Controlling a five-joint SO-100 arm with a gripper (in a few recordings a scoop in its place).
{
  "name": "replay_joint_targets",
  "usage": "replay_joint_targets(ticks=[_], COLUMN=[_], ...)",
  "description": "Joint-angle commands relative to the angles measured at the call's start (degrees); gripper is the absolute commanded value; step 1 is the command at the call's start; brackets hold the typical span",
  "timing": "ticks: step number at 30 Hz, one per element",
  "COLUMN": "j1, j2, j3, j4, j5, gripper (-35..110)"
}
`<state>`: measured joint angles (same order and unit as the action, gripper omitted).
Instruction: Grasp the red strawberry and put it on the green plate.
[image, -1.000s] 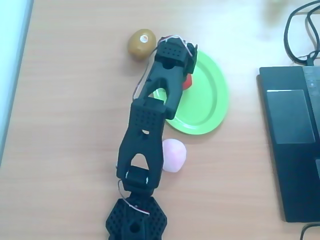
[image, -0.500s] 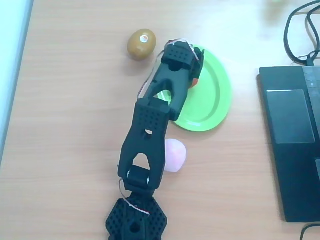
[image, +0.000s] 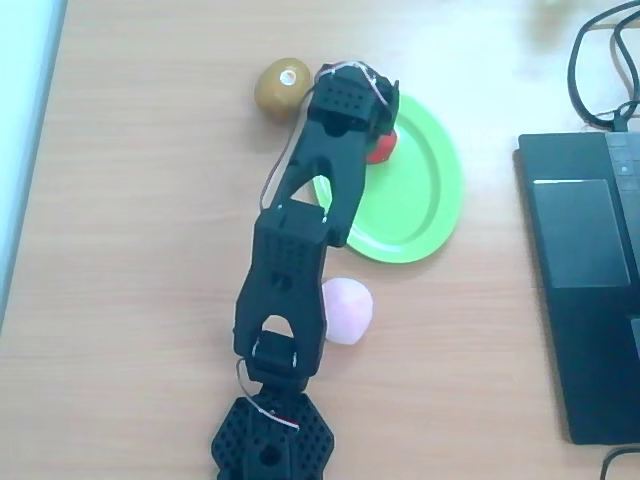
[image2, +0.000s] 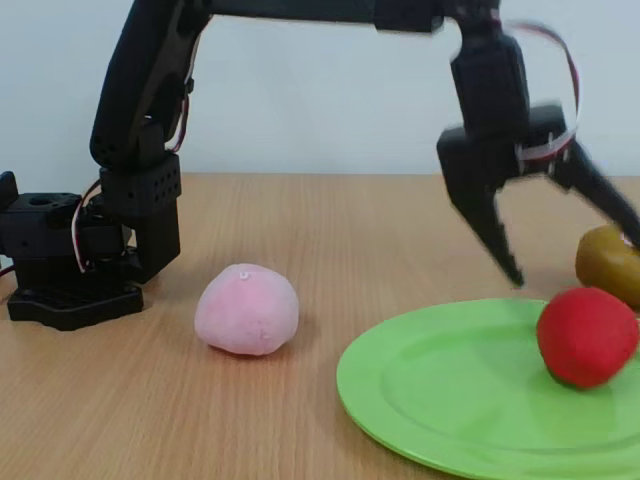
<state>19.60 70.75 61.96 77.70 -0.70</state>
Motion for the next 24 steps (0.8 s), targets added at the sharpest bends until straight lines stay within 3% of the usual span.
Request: replay_joint_targets(ticks=[1,8,15,24], j1=[-0.6,-4.7,-12.7,-18.9], j2=[9.0,29.3,53.6,80.9], j3=[1.4,7.0,25.3,66.6], j4=[1.6,1.0,-11.3,-26.5], j5=[-1.6,-5.0,-10.9,-11.5], gripper=[37,18,-7,-8])
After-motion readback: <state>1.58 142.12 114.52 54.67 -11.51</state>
